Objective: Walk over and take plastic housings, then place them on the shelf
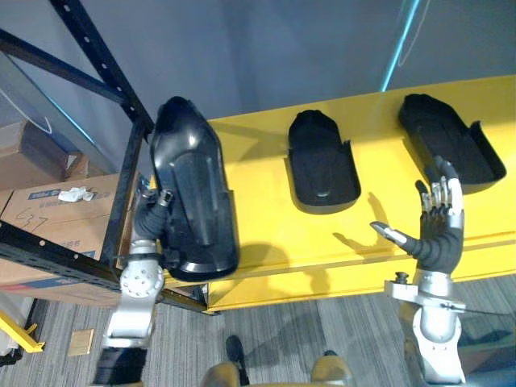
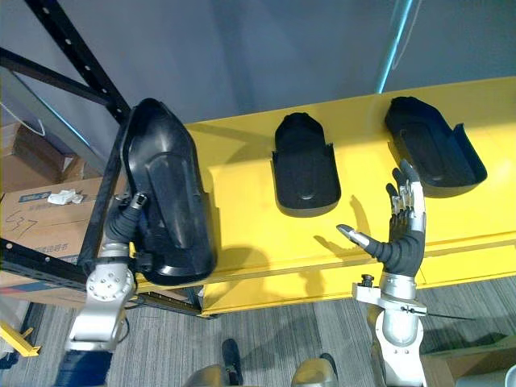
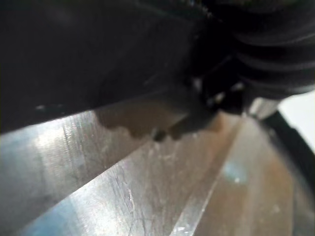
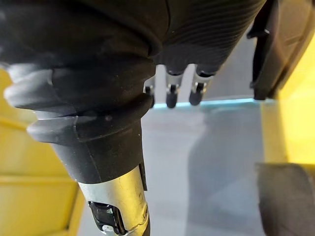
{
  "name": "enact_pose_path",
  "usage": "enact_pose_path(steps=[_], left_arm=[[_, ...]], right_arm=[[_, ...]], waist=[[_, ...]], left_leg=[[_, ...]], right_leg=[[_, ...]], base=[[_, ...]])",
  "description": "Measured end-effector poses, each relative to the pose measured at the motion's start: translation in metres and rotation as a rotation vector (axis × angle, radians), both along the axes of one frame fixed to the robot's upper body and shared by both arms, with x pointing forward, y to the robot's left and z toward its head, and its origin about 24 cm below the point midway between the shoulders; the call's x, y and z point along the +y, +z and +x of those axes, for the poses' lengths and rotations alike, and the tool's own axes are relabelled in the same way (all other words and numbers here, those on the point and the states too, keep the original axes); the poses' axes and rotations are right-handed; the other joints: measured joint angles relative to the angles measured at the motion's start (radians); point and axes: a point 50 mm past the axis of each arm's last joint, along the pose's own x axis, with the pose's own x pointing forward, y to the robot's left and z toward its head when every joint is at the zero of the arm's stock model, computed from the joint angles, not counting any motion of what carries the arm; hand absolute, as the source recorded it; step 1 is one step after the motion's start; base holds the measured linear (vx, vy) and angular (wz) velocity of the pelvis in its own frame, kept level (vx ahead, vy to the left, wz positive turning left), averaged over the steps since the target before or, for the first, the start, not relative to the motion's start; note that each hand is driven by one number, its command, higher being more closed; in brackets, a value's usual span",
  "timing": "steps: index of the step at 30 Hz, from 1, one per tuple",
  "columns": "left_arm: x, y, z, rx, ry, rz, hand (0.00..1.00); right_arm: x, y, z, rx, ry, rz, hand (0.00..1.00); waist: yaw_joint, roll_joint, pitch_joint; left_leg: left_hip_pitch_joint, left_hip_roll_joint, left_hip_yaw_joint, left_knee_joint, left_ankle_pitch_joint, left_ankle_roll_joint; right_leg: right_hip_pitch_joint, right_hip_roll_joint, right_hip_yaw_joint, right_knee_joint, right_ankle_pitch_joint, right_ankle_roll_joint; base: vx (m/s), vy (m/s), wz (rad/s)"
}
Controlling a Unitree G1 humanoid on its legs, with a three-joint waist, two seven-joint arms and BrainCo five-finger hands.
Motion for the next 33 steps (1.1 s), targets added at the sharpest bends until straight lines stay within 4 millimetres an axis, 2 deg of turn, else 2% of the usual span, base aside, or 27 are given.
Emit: enact_pose_path(steps=[4, 6, 8, 10, 14, 17, 20, 24, 26, 33], left_arm=[[0.026, 0.006, 0.027, 0.075, 0.052, 0.031, 1.00], [0.036, 0.009, 0.038, 0.111, 0.042, -0.008, 1.00], [0.037, 0.011, 0.047, 0.133, 0.021, -0.021, 1.00], [0.035, 0.011, 0.054, 0.161, -0.013, -0.029, 1.00], [0.020, 0.002, 0.065, 0.226, -0.096, -0.050, 1.00], [0.011, -0.002, 0.073, 0.257, -0.131, -0.054, 1.00], [-0.007, 0.007, 0.085, 0.247, -0.193, -0.034, 1.00], [-0.025, 0.023, 0.097, 0.208, -0.242, -0.033, 1.00], [-0.031, 0.043, 0.104, 0.152, -0.253, -0.026, 1.00], [-0.034, 0.058, 0.110, 0.129, -0.225, -0.030, 1.00]], right_arm=[[0.002, 0.007, 0.001, -0.019, 0.055, -0.037, 0.00], [0.003, 0.009, 0.002, -0.026, 0.086, -0.033, 0.00], [0.003, 0.011, 0.004, -0.033, 0.104, -0.028, 0.00], [0.007, 0.013, 0.006, -0.041, 0.153, -0.026, 0.00], [0.016, 0.017, 0.006, -0.065, 0.277, -0.071, 0.00], [0.036, 0.028, 0.012, -0.143, 0.459, -0.048, 0.00], [0.073, 0.038, 0.018, -0.195, 0.692, -0.053, 0.00], [0.089, 0.053, 0.023, -0.267, 0.774, -0.092, 0.00], [0.096, 0.066, 0.029, -0.316, 0.794, -0.129, 0.00], [0.113, 0.062, 0.032, -0.270, 0.857, -0.154, 0.00]], waist=[[-0.017, 0.003, 0.002], [-0.026, 0.004, 0.003], [-0.031, 0.007, 0.024], [-0.049, 0.015, 0.041], [-0.072, 0.029, 0.048], [-0.079, 0.031, 0.049], [-0.069, 0.039, 0.058], [-0.058, 0.051, 0.102], [-0.046, 0.056, 0.138], [-0.044, 0.056, 0.146]], left_leg=[[0.001, -0.001, 0.002, -0.021, 0.017, 0.000], [0.005, -0.002, 0.013, -0.032, 0.023, 0.001], [0.017, -0.002, 0.023, -0.032, 0.023, 0.001], [0.019, -0.003, 0.023, -0.034, 0.024, 0.002], [0.019, -0.002, 0.028, -0.038, 0.028, 0.002], [0.027, -0.002, 0.032, -0.042, 0.032, 0.002], [0.016, -0.004, 0.009, -0.043, 0.044, 0.004], [-0.020, -0.017, -0.033, -0.047, 0.071, 0.010], [-0.042, -0.022, -0.043, -0.052, 0.092, 0.012], [-0.067, -0.040, -0.060, -0.079, 0.124, 0.012]], right_leg=[[-0.015, 0.001, 0.002, 0.004, 0.001, 0.000], [-0.022, 0.001, 0.014, 0.008, 0.001, 0.001], [-0.021, 0.000, 0.025, 0.015, 0.002, 0.002], [-0.023, 0.000, 0.026, 0.019, 0.002, 0.002], [-0.031, 0.000, 0.033, 0.022, 0.001, 0.002], [-0.033, 0.000, 0.040, 0.029, 0.001, 0.002], [-0.035, -0.001, 0.019, 0.042, -0.002, -0.001], [-0.076, -0.011, -0.011, 0.111, -0.030, -0.003], [-0.119, -0.016, -0.015, 0.164, -0.045, -0.003], [-0.180, -0.037, -0.029, 0.244, -0.082, -0.003]], base=[[0.00, 0.000, 0.00], [0.01, 0.001, -0.11], [0.00, 0.004, -0.16], [-0.03, -0.002, -0.07], [-0.01, -0.004, -0.05], [-0.01, -0.002, -0.04], [-0.06, -0.021, 0.17], [-0.09, -0.027, 0.31], [-0.13, -0.031, 0.23], [-0.05, -0.022, 0.13]])
